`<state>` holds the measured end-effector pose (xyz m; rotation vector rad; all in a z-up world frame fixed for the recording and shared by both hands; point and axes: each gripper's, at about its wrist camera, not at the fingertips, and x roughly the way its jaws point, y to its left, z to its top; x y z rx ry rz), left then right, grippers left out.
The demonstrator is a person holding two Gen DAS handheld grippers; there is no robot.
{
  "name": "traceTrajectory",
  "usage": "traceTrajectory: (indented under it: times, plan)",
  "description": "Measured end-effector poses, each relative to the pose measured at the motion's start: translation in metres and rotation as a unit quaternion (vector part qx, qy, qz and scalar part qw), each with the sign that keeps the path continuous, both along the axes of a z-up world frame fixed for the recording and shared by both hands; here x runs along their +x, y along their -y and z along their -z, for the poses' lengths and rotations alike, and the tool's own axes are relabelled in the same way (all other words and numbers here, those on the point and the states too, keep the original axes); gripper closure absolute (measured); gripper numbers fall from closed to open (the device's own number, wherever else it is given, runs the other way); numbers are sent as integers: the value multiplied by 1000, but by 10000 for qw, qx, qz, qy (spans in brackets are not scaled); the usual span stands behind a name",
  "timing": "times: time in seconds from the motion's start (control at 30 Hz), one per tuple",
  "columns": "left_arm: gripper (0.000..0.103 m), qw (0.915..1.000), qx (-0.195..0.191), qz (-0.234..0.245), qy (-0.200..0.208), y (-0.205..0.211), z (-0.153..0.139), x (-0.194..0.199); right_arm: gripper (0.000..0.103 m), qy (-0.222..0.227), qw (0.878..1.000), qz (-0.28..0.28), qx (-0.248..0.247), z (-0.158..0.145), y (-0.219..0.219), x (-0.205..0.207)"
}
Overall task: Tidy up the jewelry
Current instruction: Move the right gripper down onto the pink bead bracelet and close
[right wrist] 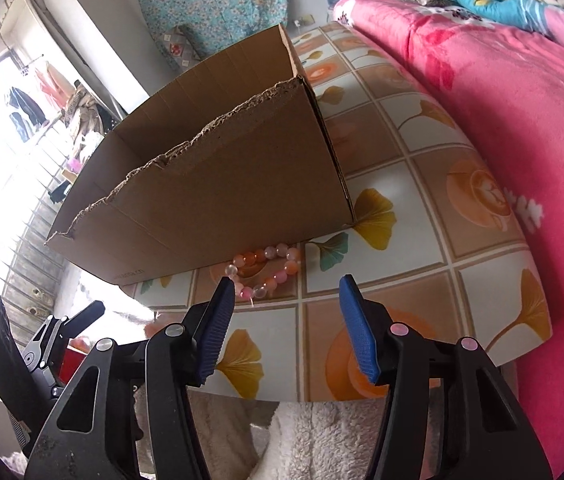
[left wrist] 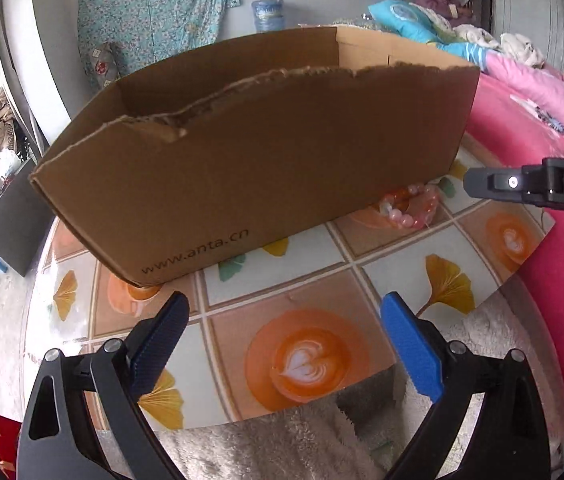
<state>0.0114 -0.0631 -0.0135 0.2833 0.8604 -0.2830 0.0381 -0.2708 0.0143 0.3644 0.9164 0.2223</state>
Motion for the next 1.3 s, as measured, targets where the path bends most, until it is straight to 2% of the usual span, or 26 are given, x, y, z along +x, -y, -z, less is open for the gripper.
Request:
traceTrajectory:
  times: [0.23, 0.7, 0.93, 1.3]
  plan:
    - [8, 9990, 195, -307, -255, 9, 12, 14, 64, -57, 9995, -57, -294, 9, -12, 14]
    - [6, 9979, 64, -546, -352, 9, 15, 28, 79, -51, 9962, -113, -866, 17, -28, 32]
    - [6, 9978, 40, -557, -354, 10, 16, 26, 93, -35, 9937, -212, -1100, 17, -37, 34]
    - [6, 9970, -143, -593, -478, 4, 18, 32, 95, -58, 9937, -294, -1084, 18, -33, 22]
